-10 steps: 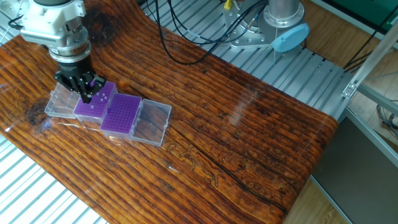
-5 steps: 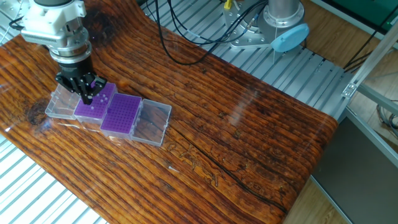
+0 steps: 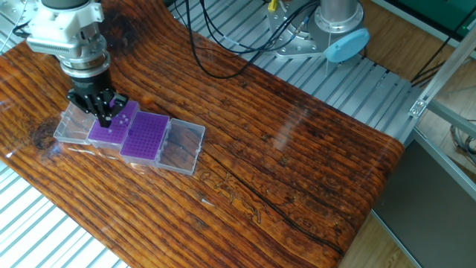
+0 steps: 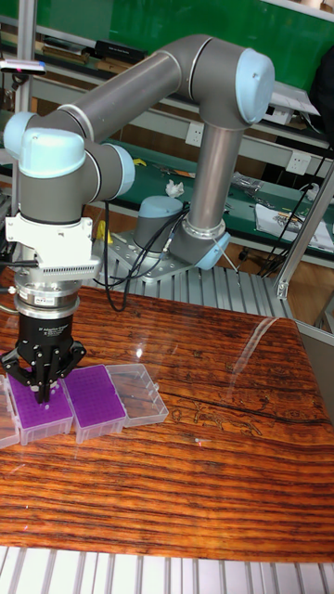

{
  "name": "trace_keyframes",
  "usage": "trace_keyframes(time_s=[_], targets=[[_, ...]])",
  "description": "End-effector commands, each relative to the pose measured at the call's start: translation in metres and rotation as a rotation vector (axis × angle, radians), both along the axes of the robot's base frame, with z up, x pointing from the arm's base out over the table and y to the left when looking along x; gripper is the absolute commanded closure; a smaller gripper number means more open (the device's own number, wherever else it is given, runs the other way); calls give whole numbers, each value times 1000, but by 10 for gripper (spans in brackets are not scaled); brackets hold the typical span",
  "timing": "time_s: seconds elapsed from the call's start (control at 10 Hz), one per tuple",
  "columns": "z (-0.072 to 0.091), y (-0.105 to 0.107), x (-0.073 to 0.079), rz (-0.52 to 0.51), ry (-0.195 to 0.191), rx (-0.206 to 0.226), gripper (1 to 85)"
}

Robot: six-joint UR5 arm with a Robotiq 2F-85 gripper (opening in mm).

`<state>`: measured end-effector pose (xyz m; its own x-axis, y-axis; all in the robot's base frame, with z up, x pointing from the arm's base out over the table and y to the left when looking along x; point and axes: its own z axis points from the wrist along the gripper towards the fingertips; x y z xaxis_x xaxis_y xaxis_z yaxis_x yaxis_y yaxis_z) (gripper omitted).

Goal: Transfer all small pipette tips from one holder to another

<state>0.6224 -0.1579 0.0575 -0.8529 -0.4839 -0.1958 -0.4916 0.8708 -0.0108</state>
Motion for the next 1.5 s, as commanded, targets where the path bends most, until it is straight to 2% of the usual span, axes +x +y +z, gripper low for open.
trace_keyframes(time_s=[0.0,0.3,0.6,1.0,1.2,1.4], targets=[[0,-6,-5,28,17,-14,733],[-1,-5,-5,46,18,-15,643],[-1,-6,-5,43,20,-19,643],[2,-4,-2,3,43,-49,620],[4,4,3,-24,57,-65,617],[5,20,9,-48,59,-58,617]])
